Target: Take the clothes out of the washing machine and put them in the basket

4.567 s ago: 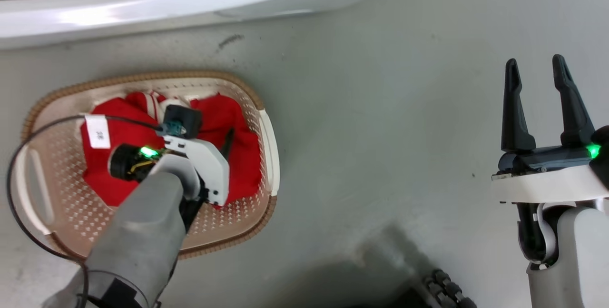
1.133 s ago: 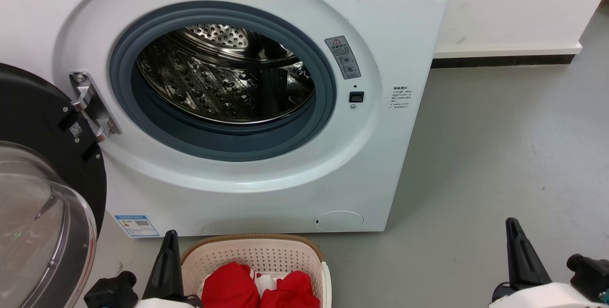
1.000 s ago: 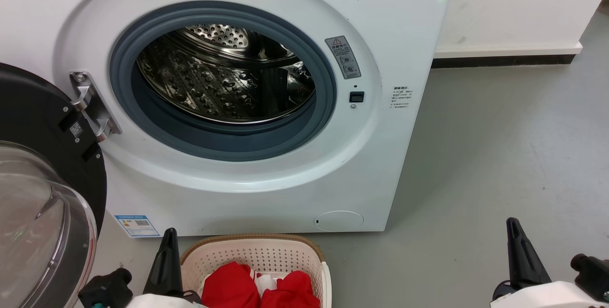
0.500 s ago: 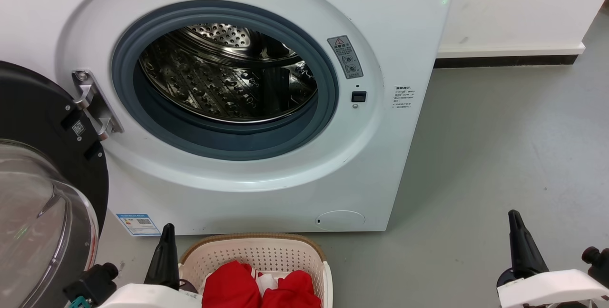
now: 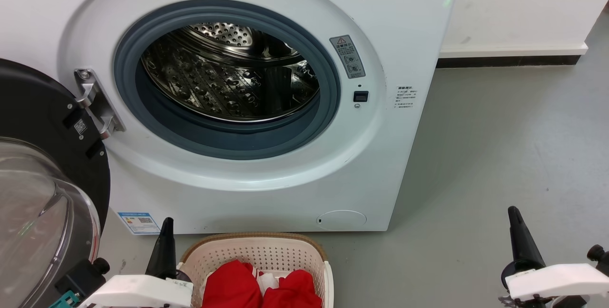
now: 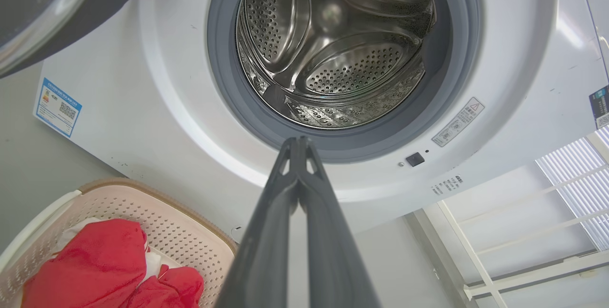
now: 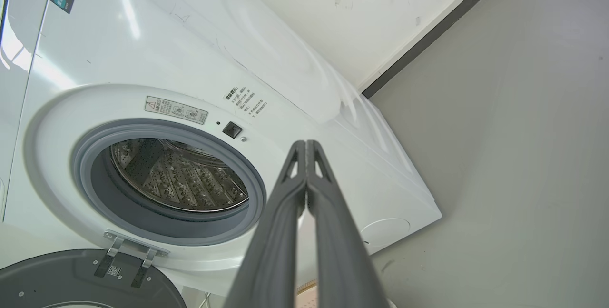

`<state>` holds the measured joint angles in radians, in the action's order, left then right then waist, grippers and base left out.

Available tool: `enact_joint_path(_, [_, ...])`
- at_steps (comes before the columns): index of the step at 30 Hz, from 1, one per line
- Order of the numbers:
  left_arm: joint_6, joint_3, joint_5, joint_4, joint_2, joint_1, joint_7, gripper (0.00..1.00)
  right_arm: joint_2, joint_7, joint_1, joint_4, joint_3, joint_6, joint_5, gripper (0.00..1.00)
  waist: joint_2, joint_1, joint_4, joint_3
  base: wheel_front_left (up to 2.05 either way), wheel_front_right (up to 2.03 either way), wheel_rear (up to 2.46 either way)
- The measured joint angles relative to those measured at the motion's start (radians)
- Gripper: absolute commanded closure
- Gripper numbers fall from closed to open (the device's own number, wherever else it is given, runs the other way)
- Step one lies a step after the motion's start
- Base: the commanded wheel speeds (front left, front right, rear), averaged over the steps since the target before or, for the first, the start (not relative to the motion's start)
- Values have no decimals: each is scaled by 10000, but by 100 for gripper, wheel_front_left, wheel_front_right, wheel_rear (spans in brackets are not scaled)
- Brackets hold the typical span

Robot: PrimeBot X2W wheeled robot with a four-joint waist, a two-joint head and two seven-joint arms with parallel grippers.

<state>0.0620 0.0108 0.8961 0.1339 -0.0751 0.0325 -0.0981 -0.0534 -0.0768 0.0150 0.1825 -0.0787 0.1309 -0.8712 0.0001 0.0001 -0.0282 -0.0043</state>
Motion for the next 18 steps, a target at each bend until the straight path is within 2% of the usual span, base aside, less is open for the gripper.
enact_joint_path(18, [182,188,2282,326,-25,-392,543,100,-13,531,-366,180,-65,0,-2272,100,0,0,68,18,0,0,0])
